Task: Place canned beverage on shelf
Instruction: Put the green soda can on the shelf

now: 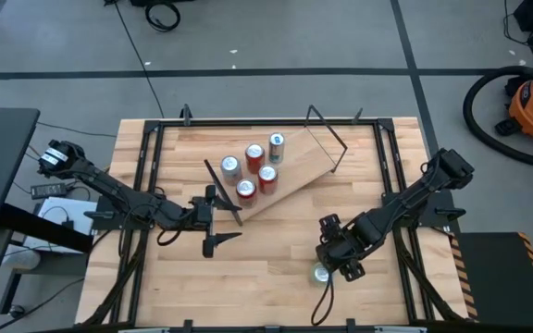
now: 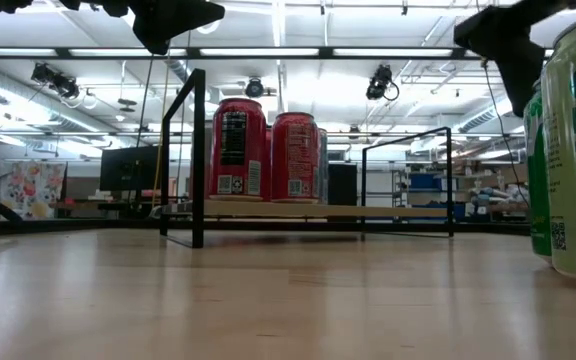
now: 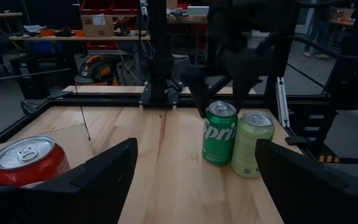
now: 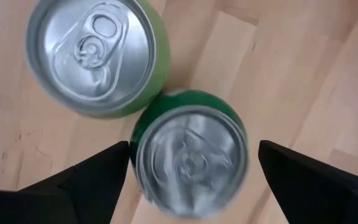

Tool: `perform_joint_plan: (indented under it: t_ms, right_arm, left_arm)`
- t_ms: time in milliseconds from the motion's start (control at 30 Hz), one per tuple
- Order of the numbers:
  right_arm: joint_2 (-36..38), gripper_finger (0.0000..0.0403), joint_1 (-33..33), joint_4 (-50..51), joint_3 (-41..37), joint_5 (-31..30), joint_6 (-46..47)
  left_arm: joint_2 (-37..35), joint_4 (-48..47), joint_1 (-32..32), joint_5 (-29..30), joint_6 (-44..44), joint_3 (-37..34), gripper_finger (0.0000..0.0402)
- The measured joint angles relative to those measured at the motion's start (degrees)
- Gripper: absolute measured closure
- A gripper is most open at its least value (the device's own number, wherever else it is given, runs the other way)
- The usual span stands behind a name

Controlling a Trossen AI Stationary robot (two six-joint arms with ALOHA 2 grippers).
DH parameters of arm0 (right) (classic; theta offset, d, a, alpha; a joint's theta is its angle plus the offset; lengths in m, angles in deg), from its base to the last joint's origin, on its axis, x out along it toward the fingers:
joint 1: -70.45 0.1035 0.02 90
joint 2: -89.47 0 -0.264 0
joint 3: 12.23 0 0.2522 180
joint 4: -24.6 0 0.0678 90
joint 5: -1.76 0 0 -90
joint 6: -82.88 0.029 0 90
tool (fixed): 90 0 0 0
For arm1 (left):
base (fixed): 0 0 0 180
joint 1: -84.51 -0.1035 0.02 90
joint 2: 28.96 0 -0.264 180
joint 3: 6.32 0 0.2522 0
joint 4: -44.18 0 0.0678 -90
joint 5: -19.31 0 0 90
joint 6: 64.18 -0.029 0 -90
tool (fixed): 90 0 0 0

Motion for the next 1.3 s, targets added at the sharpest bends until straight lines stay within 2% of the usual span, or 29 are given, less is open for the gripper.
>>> perform_joint_plan:
  t_ms: [233, 533, 767, 1033, 1300]
  right_arm:
    - [0.0, 0.0049, 0.0, -5.4, -4.4, -0.1, -2.4]
    - [0.0, 0.0082, -1.1, -1.7, -3.2, -1.6, -3.1]
    - [0.0, 0.0079, -2.3, 2.0, -1.7, -8.5, -7.9]
    - [0.0, 0.0079, -5.6, 3.1, 0.2, -25.5, -12.5]
    - [0.0, 0.0079, -10.6, 3.2, 0.2, -29.1, -13.6]
  left_arm:
    - [0.0, 0.0, 0.0, 0.0, 0.0, 0.0, 0.0065]
    - [0.0, 0.0, -0.2, 0.0, 0.0, 0.0, 0.0065]
    - [0.0, -0.1, -0.3, 0.0, 0.0, 0.0, 0.0065]
    - [0.0, -0.3, -0.3, 0.0, 0.0, 0.0, 0.0065]
    - [0.0, -0.3, -0.3, 0.0, 0.0, 0.0, 0.0065]
